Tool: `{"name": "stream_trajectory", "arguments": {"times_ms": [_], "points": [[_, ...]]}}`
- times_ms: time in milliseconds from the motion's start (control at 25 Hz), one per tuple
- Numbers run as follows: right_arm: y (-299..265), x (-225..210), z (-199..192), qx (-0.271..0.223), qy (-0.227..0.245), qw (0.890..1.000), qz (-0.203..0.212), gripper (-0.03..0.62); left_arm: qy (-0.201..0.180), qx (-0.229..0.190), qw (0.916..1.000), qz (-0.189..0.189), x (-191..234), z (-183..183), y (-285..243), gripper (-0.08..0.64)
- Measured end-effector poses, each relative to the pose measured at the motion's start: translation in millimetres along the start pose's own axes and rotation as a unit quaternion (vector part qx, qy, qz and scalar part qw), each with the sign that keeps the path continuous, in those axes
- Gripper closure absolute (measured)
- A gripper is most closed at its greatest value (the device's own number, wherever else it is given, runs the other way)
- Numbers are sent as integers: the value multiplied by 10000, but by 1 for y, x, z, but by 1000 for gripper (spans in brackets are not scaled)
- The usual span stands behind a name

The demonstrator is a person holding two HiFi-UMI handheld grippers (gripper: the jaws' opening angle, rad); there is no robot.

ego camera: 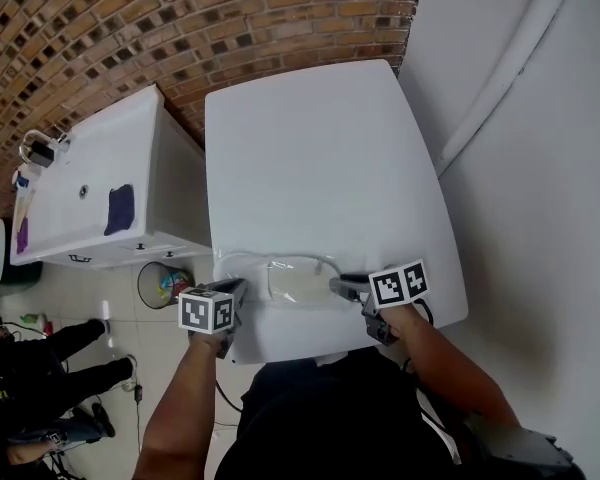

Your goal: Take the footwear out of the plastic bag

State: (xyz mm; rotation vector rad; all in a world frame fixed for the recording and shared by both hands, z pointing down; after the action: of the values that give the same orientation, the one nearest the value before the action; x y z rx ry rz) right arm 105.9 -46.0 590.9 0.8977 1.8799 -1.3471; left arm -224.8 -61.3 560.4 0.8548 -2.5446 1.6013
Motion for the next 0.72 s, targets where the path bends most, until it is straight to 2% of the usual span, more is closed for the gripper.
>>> {"name": "stream_trajectory", "arguments": {"times_ms": [120,200,240,360,520,720], "points": [[-9,4,0,60,-309,9993,180,447,65,10,9999,-147,3,1,1,554],[-12,7,-1,97,-380,9991,146,452,61,2,9998,-173,2,1,1,554],[-13,8,-1,89,-375,9992,90,474,33,-20,9999,-156,1,1,1,554],[-12,10,-2,-30,-343,9994,76,482,-130,-97,9999,9,-1,0,1,554],[-1,20,3,-278,-218,9982,479,518,-459,-167,9982,337,-7,2,2,554],[19,27,10,-519,-211,9953,786,540,-613,-157,9968,481,-10,11,2,554]]}}
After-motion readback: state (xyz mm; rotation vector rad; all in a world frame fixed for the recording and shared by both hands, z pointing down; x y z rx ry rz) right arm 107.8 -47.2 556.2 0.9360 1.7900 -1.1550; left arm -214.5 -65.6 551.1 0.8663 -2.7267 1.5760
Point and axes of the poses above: the fingertips, and each gripper's own axes: y backward along the fingers, x to its left, z out of its top, the point moved 10 cm from there along y, backward along the fingers, and after that the axes turned 2 degrees about -y, right-handed, at the moved point
